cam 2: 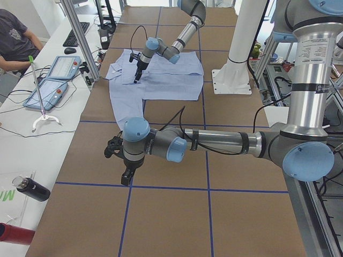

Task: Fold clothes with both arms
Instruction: 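Drag the sleeve across the shirt body toward the other sleeve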

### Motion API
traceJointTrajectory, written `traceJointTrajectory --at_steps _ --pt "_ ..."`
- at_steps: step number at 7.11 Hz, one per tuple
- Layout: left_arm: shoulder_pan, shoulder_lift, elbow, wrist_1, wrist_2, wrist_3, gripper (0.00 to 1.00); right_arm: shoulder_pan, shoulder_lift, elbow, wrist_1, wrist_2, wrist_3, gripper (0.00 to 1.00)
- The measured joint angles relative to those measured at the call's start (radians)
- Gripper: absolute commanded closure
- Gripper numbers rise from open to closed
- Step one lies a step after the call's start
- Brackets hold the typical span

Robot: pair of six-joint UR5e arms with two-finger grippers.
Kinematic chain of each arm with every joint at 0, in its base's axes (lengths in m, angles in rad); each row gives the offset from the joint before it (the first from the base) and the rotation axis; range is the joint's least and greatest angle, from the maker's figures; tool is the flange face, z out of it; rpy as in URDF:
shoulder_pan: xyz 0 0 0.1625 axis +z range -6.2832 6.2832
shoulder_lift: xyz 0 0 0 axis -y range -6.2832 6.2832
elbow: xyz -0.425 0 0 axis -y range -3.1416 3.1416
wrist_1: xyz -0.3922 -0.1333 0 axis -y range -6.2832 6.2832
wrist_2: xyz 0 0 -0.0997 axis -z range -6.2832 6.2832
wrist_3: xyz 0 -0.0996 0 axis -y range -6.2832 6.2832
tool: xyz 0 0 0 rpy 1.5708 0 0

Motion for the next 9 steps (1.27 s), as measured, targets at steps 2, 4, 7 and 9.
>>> traceJointTrajectory --at_steps 2,4,7,9 --pt "0.000 0.001 0.000 0.000 0.000 0.001 0.00 -0.001 0.045 -0.051 0.002 -0.012 -0.002 0.03" --pt "0.000 0.002 0.000 0.000 0.001 0.001 0.00 -0.004 0.097 -0.113 0.005 -0.029 -0.004 0.03" --pt "0.000 -0.002 0.002 0.000 0.004 0.000 0.00 -0.039 0.149 -0.138 0.006 -0.033 -0.005 0.03" --pt "0.000 -0.007 0.002 0.001 0.005 -0.011 0.00 -0.051 0.164 -0.126 0.002 -0.023 -0.004 0.02"
